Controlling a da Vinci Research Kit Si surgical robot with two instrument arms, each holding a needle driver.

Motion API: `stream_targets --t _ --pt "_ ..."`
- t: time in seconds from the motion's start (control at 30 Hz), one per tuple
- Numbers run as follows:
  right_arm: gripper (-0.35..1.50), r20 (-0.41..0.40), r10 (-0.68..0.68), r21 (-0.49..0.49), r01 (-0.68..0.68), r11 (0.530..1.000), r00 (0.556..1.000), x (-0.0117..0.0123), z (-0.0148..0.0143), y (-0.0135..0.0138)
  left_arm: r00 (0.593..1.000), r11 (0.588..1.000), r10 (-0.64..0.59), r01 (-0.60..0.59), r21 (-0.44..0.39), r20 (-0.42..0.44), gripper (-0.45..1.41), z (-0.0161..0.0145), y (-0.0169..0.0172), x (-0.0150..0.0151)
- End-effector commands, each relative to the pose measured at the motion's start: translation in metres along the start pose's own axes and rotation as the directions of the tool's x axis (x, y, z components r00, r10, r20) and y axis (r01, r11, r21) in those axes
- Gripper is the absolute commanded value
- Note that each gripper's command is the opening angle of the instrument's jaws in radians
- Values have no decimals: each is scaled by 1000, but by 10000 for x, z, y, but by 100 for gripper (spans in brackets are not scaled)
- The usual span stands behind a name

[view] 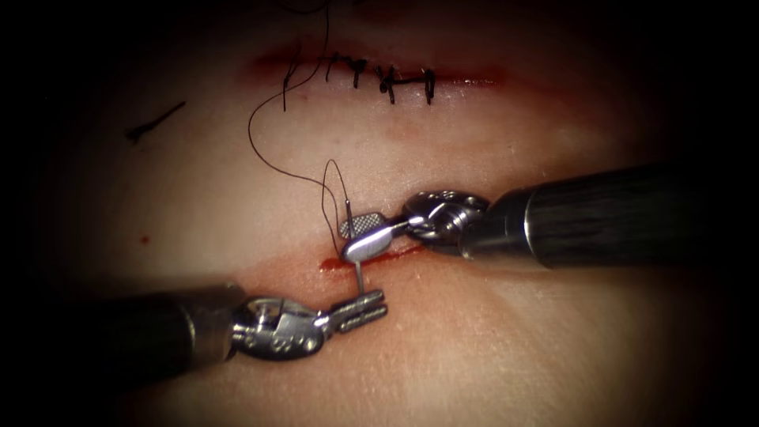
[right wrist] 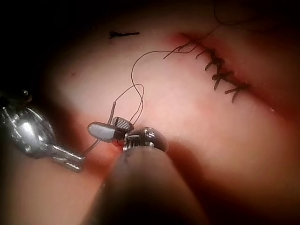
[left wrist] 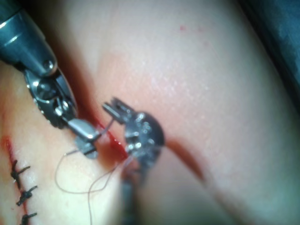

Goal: Wound Closure

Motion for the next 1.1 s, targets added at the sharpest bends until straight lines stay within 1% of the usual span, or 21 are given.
stream_targets --t 0.03,0.1,0.13,0.17,0.2,0.37,0.43,0.57,0.6,0.67,0.7,0.73,0.77,0.83,0.93,1.03,1.1 --pt "66 4 3 6 -3 1000 1000 -3 9 4 1000 1000 -3 3 -1 -1 -45 7 7 -2" --pt "40 6 0 9 -1 1000 1000 -3 11 4 1000 1000 -3 3 -1 -1 -45 7 7 -2" --pt "20 6 1 9 -1 1000 1000 -3 12 4 1000 1000 -3 3 -1 -1 -45 7 7 -2" --pt "-25 3 1 10 -1 1000 1000 -2 12 4 1000 1000 -3 3 -1 -1 -45 7 7 -2" --pt "-35 -5 12 14 -12 1000 1000 -2 12 5 1000 1000 3 -3 -1 -1 -45 7 7 -2" --pt "-35 -27 16 -16 -16 1000 1000 2 14 6 1000 1000 3 -3 -1 -1 -45 7 7 0" --pt "-35 -50 19 -37 -21 999 999 5 12 9 1000 1000 3 -3 -1 -1 -45 7 7 0" --pt "-35 -65 21 -51 -25 998 998 7 7 14 1000 1000 0 0 -3 -2 -45 6 4 2" --pt "-35 -74 27 -54 -31 998 997 7 5 16 1000 1000 -1 1 -3 -3 -33 6 3 2" --pt "-35 -97 27 -60 -33 998 995 8 1 20 1000 1000 -9 9 -11 3 36 5 1 4" --pt "-35 -102 16 -66 -23 998 995 8 -2 23 1000 1000 -22 22 -11 2 61 3 0 5" --pt "-35 -111 4 -73 -13 997 994 8 -3 25 999 999 -35 35 -12 1 91 1 0 6" --pt "-35 -122 -7 -78 -3 997 992 8 -5 27 999 999 -43 43 -14 0 104 -3 -1 9" --pt "-35 -137 -41 -104 27 994 990 9 -7 32 999 999 -45 45 -18 -3 104 -9 -3 13" --pt "-35 -141 -109 -142 89 986 984 11 -9 37 999 999 -47 47 -24 -8 89 -19 -4 16" --pt "-35 -140 -169 -173 144 974 976 10 -9 38 999 998 -50 50 -31 -17 49 -29 -2 12" --pt "-35 -135 -210 -187 183 965 968 6 -8 37 998 998 -53 52 -36 -21 14 -35 -2 7"
